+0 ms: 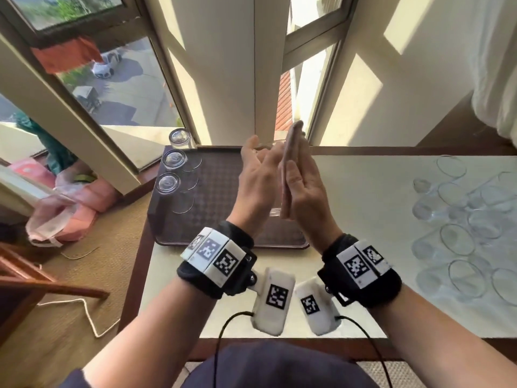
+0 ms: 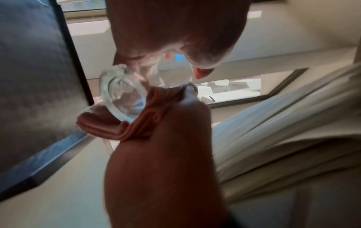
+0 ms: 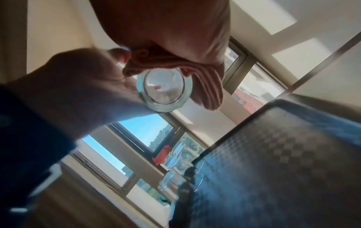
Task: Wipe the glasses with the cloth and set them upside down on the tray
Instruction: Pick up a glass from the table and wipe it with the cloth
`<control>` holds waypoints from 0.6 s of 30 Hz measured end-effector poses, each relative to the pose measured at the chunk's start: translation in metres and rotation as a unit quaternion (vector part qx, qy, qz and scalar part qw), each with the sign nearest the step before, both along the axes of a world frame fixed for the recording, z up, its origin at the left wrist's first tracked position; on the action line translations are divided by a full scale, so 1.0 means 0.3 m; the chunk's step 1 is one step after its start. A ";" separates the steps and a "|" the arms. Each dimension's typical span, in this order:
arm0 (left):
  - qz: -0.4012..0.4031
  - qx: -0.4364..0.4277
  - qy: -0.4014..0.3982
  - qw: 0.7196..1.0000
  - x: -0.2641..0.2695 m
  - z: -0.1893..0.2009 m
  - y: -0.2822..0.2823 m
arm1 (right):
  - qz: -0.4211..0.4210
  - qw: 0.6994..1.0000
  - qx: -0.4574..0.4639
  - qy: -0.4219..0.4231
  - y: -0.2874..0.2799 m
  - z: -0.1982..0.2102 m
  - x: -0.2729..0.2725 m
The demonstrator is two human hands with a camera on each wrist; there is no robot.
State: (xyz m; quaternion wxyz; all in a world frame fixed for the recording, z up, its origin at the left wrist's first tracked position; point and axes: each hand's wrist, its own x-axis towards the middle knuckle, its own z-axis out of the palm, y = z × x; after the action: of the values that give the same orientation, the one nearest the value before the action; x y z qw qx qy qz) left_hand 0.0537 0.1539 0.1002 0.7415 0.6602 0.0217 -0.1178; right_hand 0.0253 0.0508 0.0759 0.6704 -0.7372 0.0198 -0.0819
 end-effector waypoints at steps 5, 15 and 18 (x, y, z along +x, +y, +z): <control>-0.054 -0.118 0.024 0.991 -0.019 -0.007 0.000 | 0.098 0.907 0.391 0.124 -0.009 0.069 -0.031; -0.009 0.004 0.003 1.000 -0.028 0.012 -0.022 | 0.045 0.995 0.085 -0.001 -0.022 0.038 -0.023; -0.065 -0.135 0.052 0.987 -0.046 0.022 -0.015 | 0.102 0.912 0.383 0.102 -0.029 0.100 -0.052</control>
State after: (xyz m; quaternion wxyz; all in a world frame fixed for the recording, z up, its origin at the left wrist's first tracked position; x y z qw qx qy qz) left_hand 0.0399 0.1495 0.1069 0.8126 0.5467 0.0011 -0.2020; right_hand 0.0096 0.0422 0.1059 0.9003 -0.4263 0.0430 0.0766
